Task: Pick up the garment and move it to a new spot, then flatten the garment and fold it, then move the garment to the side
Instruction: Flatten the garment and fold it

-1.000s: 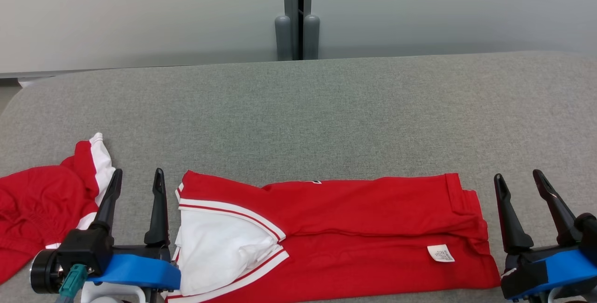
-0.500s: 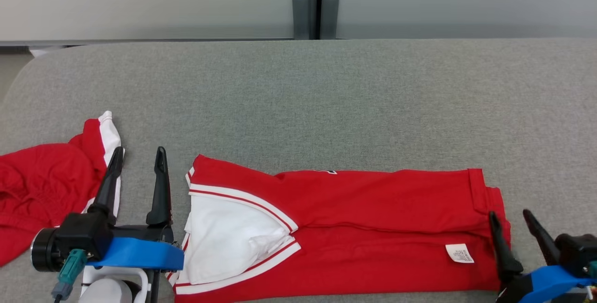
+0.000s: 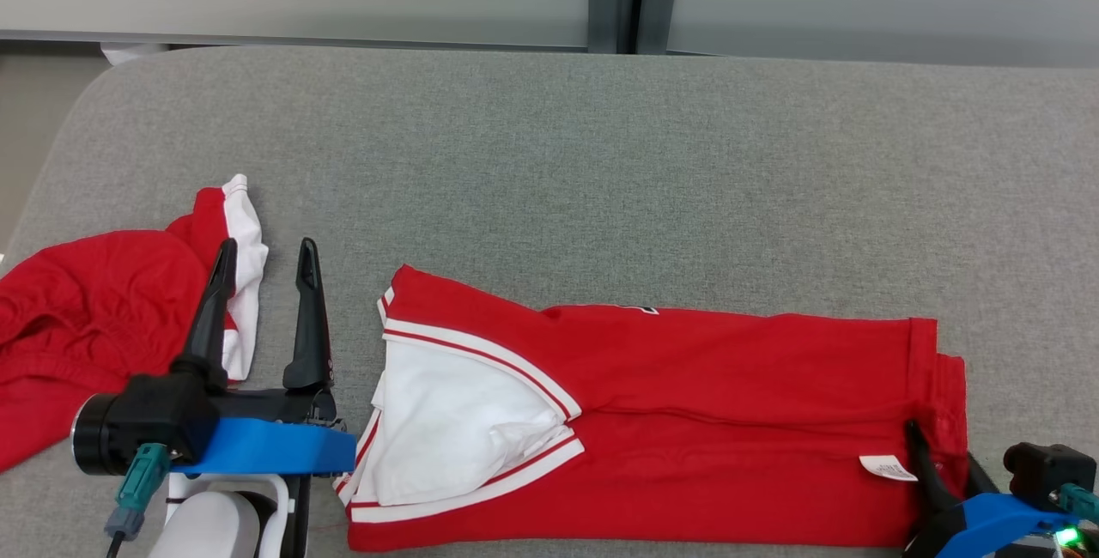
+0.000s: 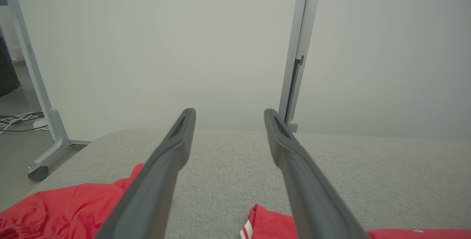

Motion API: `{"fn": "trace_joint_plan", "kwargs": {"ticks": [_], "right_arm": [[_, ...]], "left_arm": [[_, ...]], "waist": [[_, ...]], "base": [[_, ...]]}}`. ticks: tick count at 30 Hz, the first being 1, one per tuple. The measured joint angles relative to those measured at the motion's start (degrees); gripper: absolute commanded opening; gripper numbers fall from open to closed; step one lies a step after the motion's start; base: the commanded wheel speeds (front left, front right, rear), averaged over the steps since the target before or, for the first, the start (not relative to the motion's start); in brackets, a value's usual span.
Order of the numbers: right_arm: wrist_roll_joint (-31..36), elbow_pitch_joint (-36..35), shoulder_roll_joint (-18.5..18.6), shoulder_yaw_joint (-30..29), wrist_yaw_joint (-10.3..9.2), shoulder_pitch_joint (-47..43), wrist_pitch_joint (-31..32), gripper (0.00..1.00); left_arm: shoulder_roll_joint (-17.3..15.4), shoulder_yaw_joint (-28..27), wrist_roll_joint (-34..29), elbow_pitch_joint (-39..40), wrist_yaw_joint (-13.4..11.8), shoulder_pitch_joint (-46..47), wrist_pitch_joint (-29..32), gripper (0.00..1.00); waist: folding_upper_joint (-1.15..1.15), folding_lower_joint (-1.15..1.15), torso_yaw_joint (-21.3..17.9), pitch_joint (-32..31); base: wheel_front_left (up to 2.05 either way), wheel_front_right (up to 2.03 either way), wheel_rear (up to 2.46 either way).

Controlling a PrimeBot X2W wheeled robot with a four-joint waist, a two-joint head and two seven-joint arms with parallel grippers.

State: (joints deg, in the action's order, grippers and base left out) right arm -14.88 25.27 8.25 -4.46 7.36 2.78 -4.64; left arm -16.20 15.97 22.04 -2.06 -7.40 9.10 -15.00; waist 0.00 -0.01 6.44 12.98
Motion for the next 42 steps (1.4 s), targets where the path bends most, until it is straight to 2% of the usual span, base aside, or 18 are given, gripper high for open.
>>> {"fn": "trace_joint_plan", "kwargs": {"ticks": [8, 19, 23, 29, 34, 38, 42], "right_arm": [[-1.01, -2.93, 0.58, 0.83, 0.13, -0.09, -1.93, 0.0], [-1.4, -6.7, 5.81, -7.1, 0.15, -2.78, 0.11, 0.0], [-0.85, -8.53, 6.28, -7.01, 0.14, -2.96, 2.21, 0.0], [0.23, -16.56, 3.15, -1.48, 0.13, -0.85, 7.27, 0.0], [0.32, -21.47, -1.34, 6.91, 0.13, 2.16, 10.73, 0.0], [-1.68, -21.02, -4.13, 15.25, 0.13, 5.41, 10.82, 0.0], [-4.61, -17.17, -5.2, 23.83, 0.13, 8.4, 9.0, 0.0]], "left_arm": [[1.75, -2.49, -1.65, -0.41, 1.4, -1.74, 0.0, 1.0], [3.22, -4.33, -3.04, -1.35, 2.71, -3.86, 0.0, 1.0], [3.45, -4.3, -3.5, -1.81, 3.25, -4.09, 0.0, 1.0], [3.65, -4.39, -4.09, -2.24, 3.42, -4.34, 0.0, 1.0], [3.57, -4.35, -4.47, -2.43, 3.85, -4.39, 0.0, 1.0], [3.52, -4.21, -4.57, -2.48, 3.92, -4.23, 0.0, 1.0], [3.78, -4.14, -4.77, -2.5, 3.91, -3.42, 0.0, 1.0]], "waist": [[0.01, 0.01, -0.45, -1.57], [0.01, 0.01, -4.28, -4.0], [0.01, 0.01, -5.36, -4.93], [0.01, 0.0, -6.03, -6.18], [0.0, 0.0, -5.61, -6.31], [0.01, 0.01, -4.47, -5.68], [0.01, 0.01, -2.71, -4.63]], "base": [[0.0, 0.0, 0.0], [0.0, 0.0, 0.0], [0.0, 0.0, 0.0], [0.0, 0.0, 0.0], [0.0, 0.0, 0.0], [0.0, 0.0, 0.0], [0.0, 0.0, 0.0]]}}
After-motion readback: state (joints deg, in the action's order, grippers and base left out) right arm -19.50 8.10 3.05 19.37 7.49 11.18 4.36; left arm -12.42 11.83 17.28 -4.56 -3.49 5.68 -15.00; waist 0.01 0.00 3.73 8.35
